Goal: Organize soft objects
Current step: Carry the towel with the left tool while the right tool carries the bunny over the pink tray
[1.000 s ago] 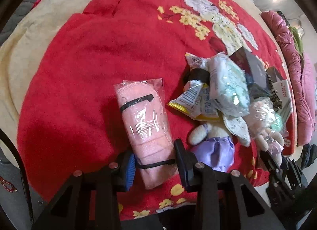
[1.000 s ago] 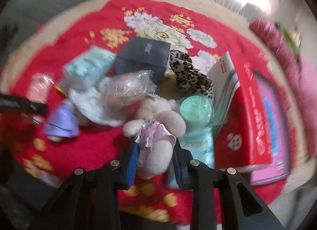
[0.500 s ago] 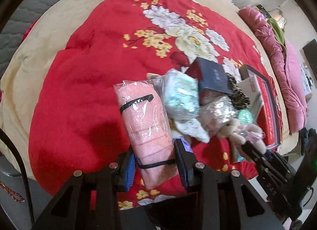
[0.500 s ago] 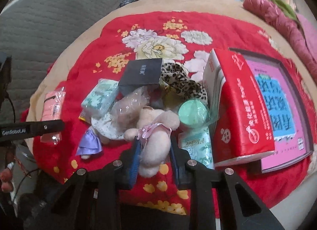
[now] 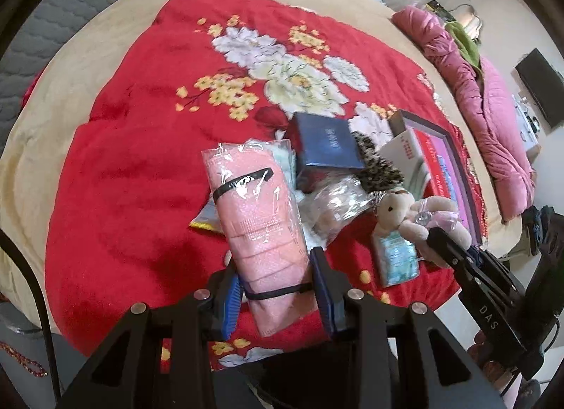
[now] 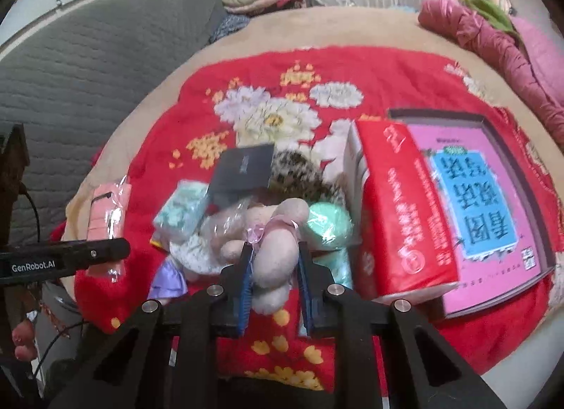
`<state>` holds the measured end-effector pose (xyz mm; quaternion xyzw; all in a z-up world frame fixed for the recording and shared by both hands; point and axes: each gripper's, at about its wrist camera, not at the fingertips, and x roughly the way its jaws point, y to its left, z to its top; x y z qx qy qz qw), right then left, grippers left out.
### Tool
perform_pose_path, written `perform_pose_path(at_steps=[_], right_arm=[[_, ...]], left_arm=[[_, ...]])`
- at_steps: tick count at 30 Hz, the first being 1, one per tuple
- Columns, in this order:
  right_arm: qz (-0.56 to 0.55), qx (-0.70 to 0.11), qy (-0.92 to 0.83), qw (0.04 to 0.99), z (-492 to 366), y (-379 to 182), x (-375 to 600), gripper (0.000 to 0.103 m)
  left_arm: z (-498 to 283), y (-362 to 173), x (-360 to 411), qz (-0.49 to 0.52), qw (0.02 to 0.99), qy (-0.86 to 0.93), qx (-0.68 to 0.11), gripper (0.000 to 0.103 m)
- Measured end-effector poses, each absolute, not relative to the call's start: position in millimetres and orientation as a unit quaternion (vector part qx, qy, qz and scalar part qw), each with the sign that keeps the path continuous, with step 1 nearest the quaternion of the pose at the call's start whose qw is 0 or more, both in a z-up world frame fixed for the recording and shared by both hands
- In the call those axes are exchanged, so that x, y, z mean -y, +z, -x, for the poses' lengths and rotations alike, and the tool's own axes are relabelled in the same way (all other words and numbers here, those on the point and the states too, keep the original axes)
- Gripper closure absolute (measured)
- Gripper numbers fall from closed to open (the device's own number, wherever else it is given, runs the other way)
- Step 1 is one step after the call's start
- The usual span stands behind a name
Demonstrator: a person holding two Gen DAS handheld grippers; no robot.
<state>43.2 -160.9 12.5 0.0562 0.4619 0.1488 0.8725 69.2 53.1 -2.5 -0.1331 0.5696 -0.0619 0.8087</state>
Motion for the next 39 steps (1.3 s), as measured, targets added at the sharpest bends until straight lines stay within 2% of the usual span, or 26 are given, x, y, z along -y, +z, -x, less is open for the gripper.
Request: perform_pose_path(at_steps=[18, 29, 39], right_arm=[[-0.127, -0.394, 0.077, 0.907, -35, 69, 256, 0.08], [-0.175, -0.374, 0.01, 0.911, -31, 73, 343, 0.08], [-0.202, -0.368, -0.028, 0.907, -31, 67, 397, 0.08]], left_arm=[[-94, 36, 54, 0.069, 0.82, -0.145, -0.549, 0.066], [-113, 53, 145, 0.027, 0.818, -0.202, -0.538, 0.066], [-128, 48, 212, -0.009, 0.804, -0.238, -0.545, 0.066]])
